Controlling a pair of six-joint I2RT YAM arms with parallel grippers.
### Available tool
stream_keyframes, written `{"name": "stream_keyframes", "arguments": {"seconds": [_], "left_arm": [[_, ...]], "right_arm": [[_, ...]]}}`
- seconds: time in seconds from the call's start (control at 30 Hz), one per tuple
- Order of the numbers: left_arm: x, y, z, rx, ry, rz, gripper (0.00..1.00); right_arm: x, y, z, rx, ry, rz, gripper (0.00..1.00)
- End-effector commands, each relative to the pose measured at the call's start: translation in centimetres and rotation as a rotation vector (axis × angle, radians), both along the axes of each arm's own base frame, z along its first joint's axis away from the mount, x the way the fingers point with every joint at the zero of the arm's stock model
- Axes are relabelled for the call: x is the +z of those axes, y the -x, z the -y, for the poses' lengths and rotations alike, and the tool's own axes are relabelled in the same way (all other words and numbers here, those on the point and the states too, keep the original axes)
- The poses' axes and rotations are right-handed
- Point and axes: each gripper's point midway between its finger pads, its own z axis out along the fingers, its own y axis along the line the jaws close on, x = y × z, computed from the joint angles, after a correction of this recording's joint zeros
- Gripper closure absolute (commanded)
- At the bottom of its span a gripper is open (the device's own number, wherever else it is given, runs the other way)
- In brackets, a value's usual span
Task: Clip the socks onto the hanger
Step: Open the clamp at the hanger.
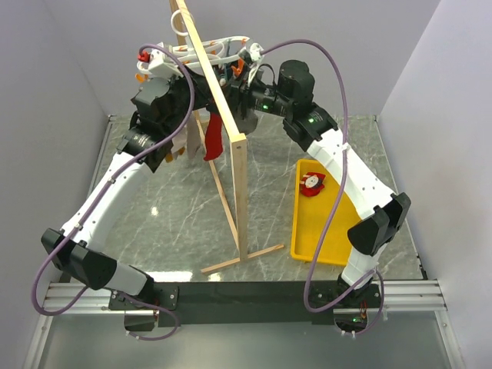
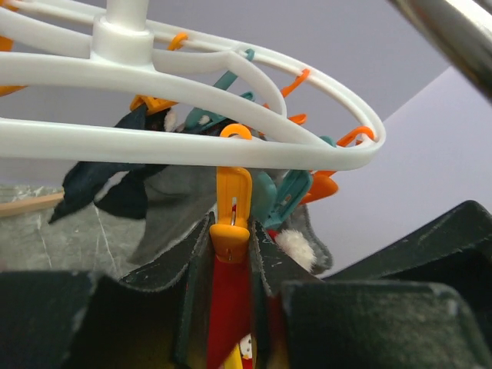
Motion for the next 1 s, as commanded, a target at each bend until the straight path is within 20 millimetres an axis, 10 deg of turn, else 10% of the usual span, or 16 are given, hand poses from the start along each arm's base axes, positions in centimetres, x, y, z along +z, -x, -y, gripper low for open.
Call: {"name": "stream_keyframes", "arguments": {"seconds": [0.0, 0.73, 0.97], "left_arm": [[3.7, 0.6, -0.8, 0.059, 0.010, 0.079, 0.83], [2.3, -2.0, -0.3, 0.128, -0.040, 0.029, 0.83], [2.5, -2.4, -0.3, 0.132, -0.047, 0.035, 0.83]], "right_arm": [[1.7, -1.7, 0.2, -0.124, -0.021, 0.083, 0.38], [-1.6, 1.3, -2.3, 0.089, 0.057, 0.200, 0.37], [-3.2, -0.5, -2.0, 0.002, 0.094, 0.183, 0.37]]}}
